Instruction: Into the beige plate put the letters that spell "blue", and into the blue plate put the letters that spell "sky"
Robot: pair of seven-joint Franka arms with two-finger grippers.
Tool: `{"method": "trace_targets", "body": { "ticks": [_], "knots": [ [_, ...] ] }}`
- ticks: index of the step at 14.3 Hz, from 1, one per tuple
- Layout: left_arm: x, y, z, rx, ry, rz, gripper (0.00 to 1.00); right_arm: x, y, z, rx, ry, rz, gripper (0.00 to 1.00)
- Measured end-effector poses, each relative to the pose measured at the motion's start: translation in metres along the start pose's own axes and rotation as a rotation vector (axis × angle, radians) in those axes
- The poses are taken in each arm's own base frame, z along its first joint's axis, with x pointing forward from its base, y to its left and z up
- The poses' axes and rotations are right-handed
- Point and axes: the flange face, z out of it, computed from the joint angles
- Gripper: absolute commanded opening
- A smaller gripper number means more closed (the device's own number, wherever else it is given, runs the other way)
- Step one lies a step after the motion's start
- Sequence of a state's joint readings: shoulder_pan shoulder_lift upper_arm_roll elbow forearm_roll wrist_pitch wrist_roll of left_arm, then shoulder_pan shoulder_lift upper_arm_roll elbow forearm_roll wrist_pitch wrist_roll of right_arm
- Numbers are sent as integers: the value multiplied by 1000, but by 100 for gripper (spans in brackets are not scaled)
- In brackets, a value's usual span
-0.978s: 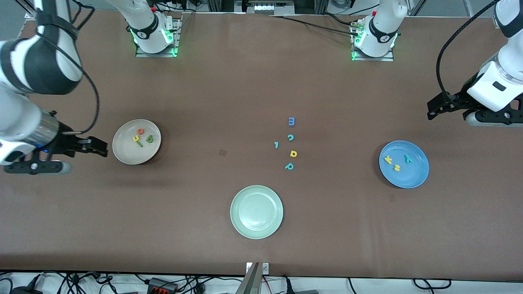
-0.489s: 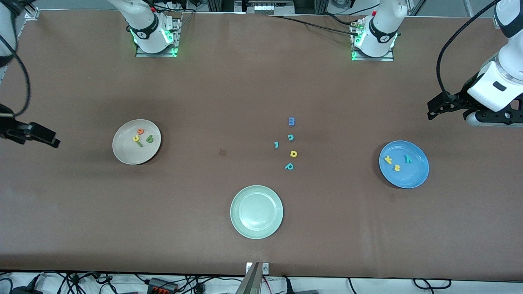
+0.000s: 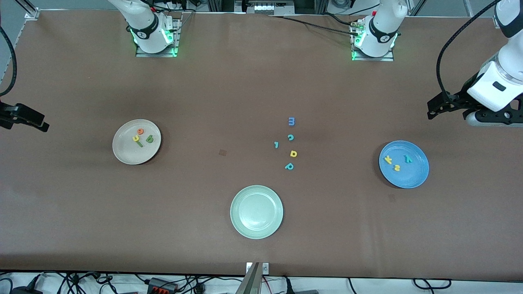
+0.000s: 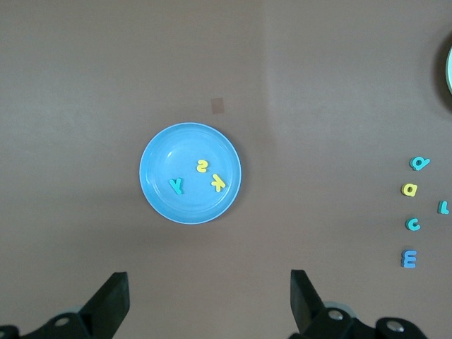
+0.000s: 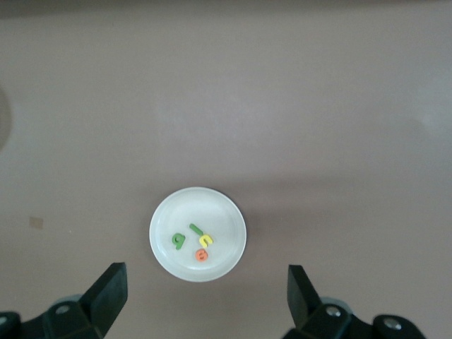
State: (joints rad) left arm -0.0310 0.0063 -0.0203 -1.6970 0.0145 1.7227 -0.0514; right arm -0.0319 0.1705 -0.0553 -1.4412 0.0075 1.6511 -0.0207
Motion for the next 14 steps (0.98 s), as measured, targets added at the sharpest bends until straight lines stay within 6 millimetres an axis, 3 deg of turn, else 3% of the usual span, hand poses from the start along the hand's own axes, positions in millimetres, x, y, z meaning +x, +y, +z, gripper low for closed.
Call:
{"method": "trace_targets", "body": {
  "ticks": [6, 14],
  "knots": [
    [0, 0, 0, 0, 0, 0, 100, -17, 0, 10, -6, -41, -4, 100],
    [0, 0, 0, 0, 0, 0, 100, -70, 0, 19, -7, -17, -10, 100]
  ]
}}
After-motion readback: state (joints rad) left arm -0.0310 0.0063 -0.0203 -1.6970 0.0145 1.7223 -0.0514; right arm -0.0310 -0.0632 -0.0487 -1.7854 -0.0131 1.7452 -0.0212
